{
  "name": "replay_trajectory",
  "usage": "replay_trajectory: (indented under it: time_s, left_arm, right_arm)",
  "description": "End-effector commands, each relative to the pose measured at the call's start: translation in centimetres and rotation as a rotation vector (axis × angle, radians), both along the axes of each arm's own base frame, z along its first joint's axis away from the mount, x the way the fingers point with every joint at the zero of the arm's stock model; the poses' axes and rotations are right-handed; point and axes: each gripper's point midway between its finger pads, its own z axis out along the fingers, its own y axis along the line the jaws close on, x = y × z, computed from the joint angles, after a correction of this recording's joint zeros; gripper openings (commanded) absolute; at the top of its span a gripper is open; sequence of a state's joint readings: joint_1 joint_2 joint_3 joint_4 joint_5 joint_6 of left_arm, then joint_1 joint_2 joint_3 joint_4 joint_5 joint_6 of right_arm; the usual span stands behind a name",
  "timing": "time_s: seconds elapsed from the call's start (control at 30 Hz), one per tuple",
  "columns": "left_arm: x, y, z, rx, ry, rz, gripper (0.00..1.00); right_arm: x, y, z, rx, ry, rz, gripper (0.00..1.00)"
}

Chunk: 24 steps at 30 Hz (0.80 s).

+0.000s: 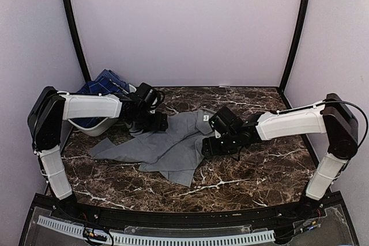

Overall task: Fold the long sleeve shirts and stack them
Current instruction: Pick up the flattened shirt from the center of the board.

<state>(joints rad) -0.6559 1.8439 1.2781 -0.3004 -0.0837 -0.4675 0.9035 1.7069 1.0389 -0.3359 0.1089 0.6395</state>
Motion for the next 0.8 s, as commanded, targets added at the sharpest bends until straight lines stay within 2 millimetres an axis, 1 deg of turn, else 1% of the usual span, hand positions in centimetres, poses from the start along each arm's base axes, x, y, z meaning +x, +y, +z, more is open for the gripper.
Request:
replay_trajectory:
  time_s: [0.0, 0.1, 0.17, 0.2, 0.23, 0.27, 0.3, 0.33, 0.4, 0.43, 0.5, 0.53, 0.57, 0.6, 0.63, 0.67, 0.7, 0.73, 0.77]
  left_arm:
    - [-0.2, 0.0, 0.8, 0.060, -0.003, 0.006, 0.82]
    - [-0.4, -0.3, 1.3, 0.079, -0.023, 0.013, 0.79]
    - [-0.3, -0.4, 1.6, 0.091, -0.038, 0.013, 0.75]
    - [-0.2, -0.5, 1.9, 0.097, -0.046, 0.016, 0.71]
    - [-0.5, -0.7, 1.9, 0.108, -0.042, 0.010, 0.70]
    - [-0.3, -0.8, 2.5, 0.116, -0.060, 0.015, 0.69]
    - [-0.8, -1.2, 2.7, 0.128, -0.062, 0.006, 0.68]
    - [-0.7, -1.3, 3.3, 0.135, -0.080, 0.013, 0.68]
    - [-1.2, -1.9, 4.1, 0.141, -0.104, 0.010, 0.68]
    - [-1.2, -2.0, 4.6, 0.136, -0.118, 0.014, 0.68]
    - [-1.0, -2.2, 5.0, 0.136, -0.135, 0.015, 0.69]
    - [-0.7, -2.2, 4.9, 0.146, -0.141, 0.018, 0.69]
    - [-0.4, -2.4, 5.3, 0.152, -0.151, 0.010, 0.69]
    - [0.0, -2.5, 4.5, 0.173, -0.142, 0.009, 0.69]
    - [0.3, -2.7, 4.7, 0.181, -0.147, 0.002, 0.70]
    - [0.7, -2.6, 3.9, 0.200, -0.136, 0.003, 0.70]
    - [1.1, -2.8, 4.0, 0.196, -0.140, -0.003, 0.69]
    - [1.5, -2.6, 3.2, 0.202, -0.127, -0.002, 0.69]
    - [1.9, -2.9, 3.0, 0.186, -0.121, -0.008, 0.69]
  right_arm:
    - [0.4, 0.6, 1.1, 0.066, -0.036, -0.039, 0.78]
    - [0.4, 0.7, 1.0, 0.074, -0.037, -0.039, 0.78]
    - [0.5, 0.9, 1.0, 0.074, -0.035, -0.034, 0.77]
    - [0.5, 1.1, 1.0, 0.075, -0.037, -0.033, 0.77]
    - [0.5, 1.2, 1.2, 0.075, -0.040, -0.029, 0.77]
    - [0.6, 1.4, 1.4, 0.074, -0.046, -0.028, 0.77]
    - [0.5, 1.5, 1.6, 0.074, -0.051, -0.025, 0.77]
    - [0.5, 1.6, 1.6, 0.073, -0.053, -0.026, 0.77]
    - [0.5, 1.7, 1.8, 0.078, -0.056, -0.027, 0.77]
    - [0.5, 1.6, 1.8, 0.080, -0.056, -0.029, 0.77]
    - [0.5, 1.7, 1.7, 0.079, -0.054, -0.028, 0.77]
    - [0.5, 1.8, 1.6, 0.078, -0.053, -0.028, 0.77]
    - [0.6, 1.9, 1.7, 0.079, -0.053, -0.027, 0.77]
    - [0.6, 2.0, 1.6, 0.078, -0.052, -0.027, 0.77]
    - [0.6, 2.1, 1.7, 0.080, -0.051, -0.027, 0.77]
    - [0.7, 2.1, 1.8, 0.081, -0.052, -0.030, 0.77]
    - [0.7, 2.2, 2.0, 0.086, -0.054, -0.031, 0.77]
    - [0.7, 2.3, 2.2, 0.089, -0.057, -0.031, 0.77]
    - [0.8, 2.3, 2.3, 0.093, -0.059, -0.033, 0.78]
